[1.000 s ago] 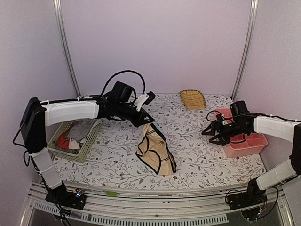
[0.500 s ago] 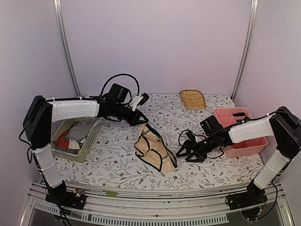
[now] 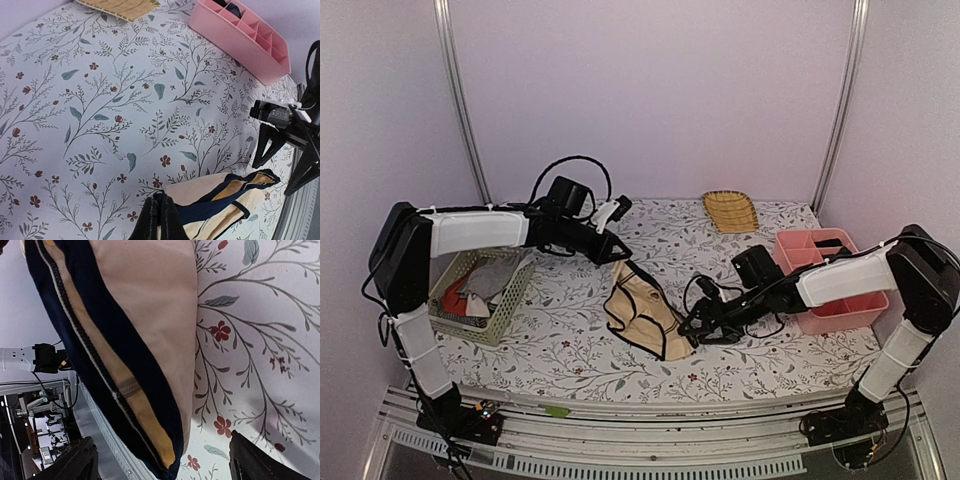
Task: Roll the underwear
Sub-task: Pick up the underwear from the center of the board, then flatten out the underwear at the corner of the board, then adjust the underwear at the corner of the board, then pick up the underwear from the corner of the board.
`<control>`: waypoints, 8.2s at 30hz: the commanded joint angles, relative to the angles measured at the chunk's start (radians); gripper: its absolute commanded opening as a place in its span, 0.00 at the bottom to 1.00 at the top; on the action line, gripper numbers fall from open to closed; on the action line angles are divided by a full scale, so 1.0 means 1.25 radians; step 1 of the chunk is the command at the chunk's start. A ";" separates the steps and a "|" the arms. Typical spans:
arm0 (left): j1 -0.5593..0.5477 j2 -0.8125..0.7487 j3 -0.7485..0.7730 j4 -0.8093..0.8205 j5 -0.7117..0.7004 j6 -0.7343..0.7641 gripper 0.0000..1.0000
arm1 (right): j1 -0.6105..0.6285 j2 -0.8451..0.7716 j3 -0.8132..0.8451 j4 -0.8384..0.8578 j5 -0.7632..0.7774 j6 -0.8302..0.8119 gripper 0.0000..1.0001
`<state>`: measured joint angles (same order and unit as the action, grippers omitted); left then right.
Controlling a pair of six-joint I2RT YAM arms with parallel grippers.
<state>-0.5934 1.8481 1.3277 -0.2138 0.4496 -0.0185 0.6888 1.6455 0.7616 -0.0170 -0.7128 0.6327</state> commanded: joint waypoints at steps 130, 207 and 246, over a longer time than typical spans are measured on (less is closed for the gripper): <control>-0.131 0.008 -0.173 -0.221 -0.292 -0.039 0.17 | 0.003 -0.010 0.274 -0.531 0.100 -0.131 0.33; 0.075 0.086 0.020 -0.131 0.180 0.078 0.36 | -0.137 0.476 0.750 -0.509 0.046 -0.558 0.48; 0.093 0.315 0.165 -0.149 0.198 0.087 0.00 | -0.151 0.596 0.842 -0.577 -0.016 -0.552 0.00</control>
<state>-0.4839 2.2372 1.4963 -0.4183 0.7177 0.0902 0.5133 2.3798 1.7679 -0.7177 -0.7971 -0.0738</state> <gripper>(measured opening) 0.019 0.018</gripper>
